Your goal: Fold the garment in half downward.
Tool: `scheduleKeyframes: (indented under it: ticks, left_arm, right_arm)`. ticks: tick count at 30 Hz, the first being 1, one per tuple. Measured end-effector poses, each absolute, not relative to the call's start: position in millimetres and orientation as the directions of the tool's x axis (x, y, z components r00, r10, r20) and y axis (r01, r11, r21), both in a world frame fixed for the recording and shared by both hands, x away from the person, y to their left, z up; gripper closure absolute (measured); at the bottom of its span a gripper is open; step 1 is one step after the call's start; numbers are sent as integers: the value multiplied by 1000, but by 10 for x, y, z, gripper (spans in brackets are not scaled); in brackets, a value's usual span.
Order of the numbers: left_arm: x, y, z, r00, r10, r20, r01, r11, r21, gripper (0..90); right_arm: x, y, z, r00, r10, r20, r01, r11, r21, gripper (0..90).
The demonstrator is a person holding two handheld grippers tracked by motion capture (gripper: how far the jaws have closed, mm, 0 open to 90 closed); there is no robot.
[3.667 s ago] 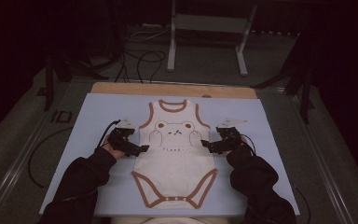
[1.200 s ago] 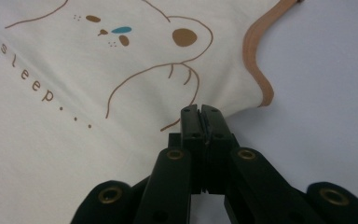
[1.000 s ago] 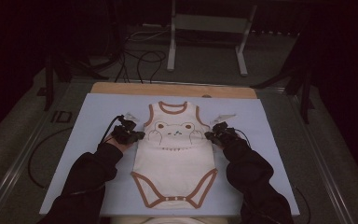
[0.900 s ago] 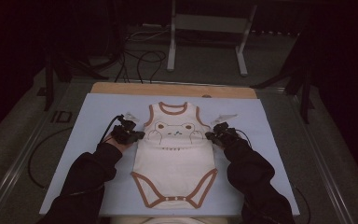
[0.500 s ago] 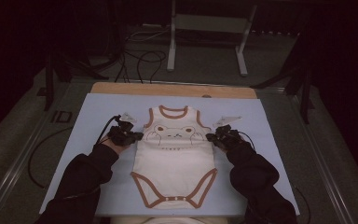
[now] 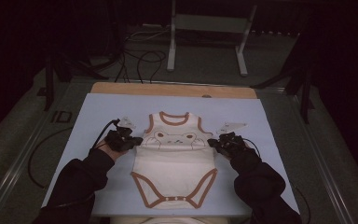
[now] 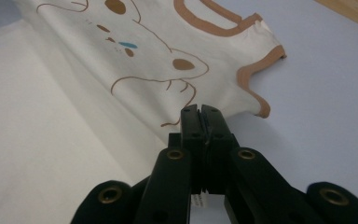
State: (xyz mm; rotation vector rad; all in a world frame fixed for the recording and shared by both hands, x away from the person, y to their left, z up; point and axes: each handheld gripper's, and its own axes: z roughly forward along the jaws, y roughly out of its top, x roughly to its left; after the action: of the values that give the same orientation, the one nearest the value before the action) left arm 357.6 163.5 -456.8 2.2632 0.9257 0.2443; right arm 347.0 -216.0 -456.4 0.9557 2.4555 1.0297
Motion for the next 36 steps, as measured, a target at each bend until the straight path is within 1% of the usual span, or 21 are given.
scheduleKeyframes:
  ticks: [12,19,27,36]
  left_arm:
    - [3315,1685,-4514,747,660,-77,533,-526,663,900]
    - [3181,1710,-4539,758,647,-81,526,-533,663,900]
    - [2942,1699,-4486,776,626,-74,503,-544,671,900]
    - [2723,1709,-4526,787,612,-82,498,-551,669,900]
  right_arm:
    - [3178,-2156,-4503,-756,654,-24,433,528,730,898]
    - [2984,-2162,-4538,-772,635,-11,430,536,726,898]
    - [2824,-2203,-4565,-776,630,7,438,532,725,898]
    - [2633,-2206,-4570,-793,610,4,428,552,715,898]
